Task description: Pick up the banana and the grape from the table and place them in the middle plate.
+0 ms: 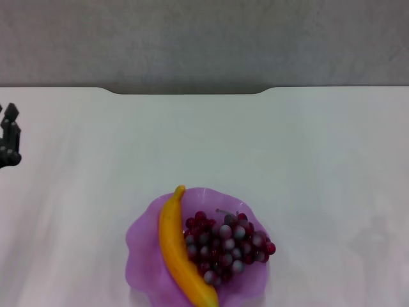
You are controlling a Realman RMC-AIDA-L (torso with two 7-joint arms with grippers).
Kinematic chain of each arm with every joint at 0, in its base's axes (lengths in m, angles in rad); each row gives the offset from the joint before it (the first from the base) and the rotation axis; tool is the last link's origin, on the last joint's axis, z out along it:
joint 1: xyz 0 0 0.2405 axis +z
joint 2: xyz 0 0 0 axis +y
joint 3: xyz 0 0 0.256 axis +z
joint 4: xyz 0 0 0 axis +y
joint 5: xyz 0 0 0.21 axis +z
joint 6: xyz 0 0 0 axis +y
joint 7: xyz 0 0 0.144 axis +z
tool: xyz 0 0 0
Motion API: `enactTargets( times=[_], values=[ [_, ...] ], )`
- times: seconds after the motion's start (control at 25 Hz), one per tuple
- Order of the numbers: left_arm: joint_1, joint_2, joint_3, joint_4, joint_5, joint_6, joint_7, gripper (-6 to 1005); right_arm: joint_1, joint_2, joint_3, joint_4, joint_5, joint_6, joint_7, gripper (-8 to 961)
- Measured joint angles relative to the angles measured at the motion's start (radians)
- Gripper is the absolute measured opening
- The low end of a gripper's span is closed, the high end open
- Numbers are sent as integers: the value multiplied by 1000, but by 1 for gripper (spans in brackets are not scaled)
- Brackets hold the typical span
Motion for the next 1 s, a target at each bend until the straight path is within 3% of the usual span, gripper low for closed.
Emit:
enactTargets(
  times=[0.16, 0.36, 1.0],
  values=[
    [-6, -1, -37, -13, -2, -14, 0, 242, 4, 0, -1, 18, 12, 13, 0, 25],
    [-29, 0, -58, -38, -3, -52, 0, 210, 23, -1, -4, 74, 16, 27, -2, 25],
    [-88, -1, -86, -100, 0, -64, -4, 205, 81, -4, -4, 141, 57, -44, 9, 24]
  ],
)
